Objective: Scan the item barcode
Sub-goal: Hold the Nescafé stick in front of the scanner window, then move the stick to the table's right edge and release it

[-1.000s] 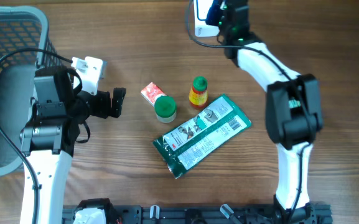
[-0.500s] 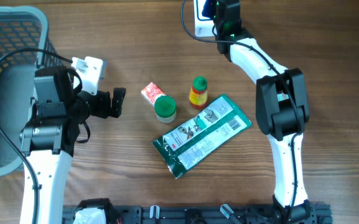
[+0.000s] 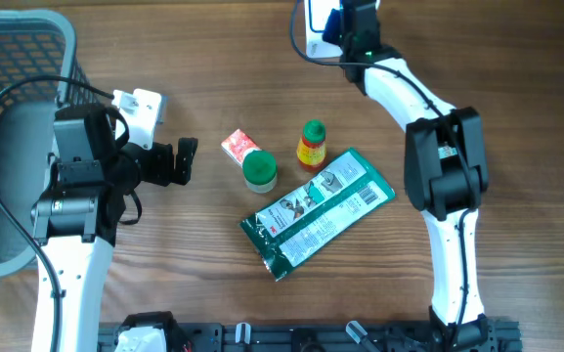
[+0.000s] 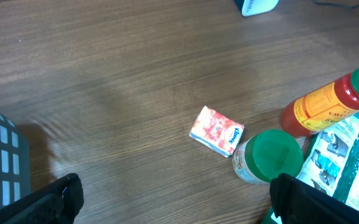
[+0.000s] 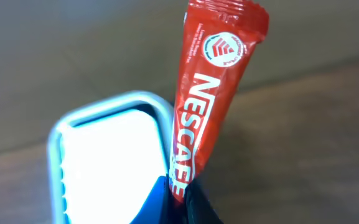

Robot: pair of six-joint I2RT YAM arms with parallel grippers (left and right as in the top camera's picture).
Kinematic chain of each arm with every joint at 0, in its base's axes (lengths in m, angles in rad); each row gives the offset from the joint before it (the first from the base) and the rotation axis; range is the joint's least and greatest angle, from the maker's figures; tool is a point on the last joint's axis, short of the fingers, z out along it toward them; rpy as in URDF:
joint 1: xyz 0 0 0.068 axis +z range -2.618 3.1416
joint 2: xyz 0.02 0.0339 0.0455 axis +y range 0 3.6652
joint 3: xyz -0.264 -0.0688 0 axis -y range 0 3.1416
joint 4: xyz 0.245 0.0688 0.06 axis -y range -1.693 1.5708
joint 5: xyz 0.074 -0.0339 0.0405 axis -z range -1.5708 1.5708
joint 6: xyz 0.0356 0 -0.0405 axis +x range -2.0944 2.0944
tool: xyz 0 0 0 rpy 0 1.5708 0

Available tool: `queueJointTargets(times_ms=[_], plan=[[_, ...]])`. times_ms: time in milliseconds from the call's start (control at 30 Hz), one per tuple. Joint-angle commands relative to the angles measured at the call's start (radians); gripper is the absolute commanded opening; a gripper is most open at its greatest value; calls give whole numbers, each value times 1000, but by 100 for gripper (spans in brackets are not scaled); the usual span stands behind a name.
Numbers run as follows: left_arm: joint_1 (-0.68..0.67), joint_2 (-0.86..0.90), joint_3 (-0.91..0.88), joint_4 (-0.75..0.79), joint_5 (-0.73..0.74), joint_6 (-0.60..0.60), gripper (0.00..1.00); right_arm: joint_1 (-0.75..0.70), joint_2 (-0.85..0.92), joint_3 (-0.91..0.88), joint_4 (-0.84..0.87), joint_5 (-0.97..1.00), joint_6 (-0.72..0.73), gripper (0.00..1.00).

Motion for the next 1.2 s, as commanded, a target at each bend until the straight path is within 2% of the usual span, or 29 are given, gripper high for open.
queueJointTargets(times_ms=[0, 167, 400, 700, 967, 1067, 1167], plan=[[5, 5, -6, 2, 19, -10, 100, -93, -157, 23, -114, 51, 2, 5], [5, 5, -6, 2, 19, -9, 100, -239, -230, 23, -312, 105, 13, 4], [5, 5, -6, 2, 19, -10, 100, -504, -236, 19, -540, 105, 119, 4], [5, 5, -6, 2, 19, -9, 100, -826, -203, 19, -664, 130, 103, 5], [5, 5, -6, 2, 19, -10, 100, -959, -93, 19, -721, 121, -16, 5], [5, 5, -6, 2, 19, -10, 100, -971, -68, 19, -729, 115, -36, 14], [5, 5, -6, 2, 19, -10, 100, -975, -61, 19, -747, 114, -48, 15]])
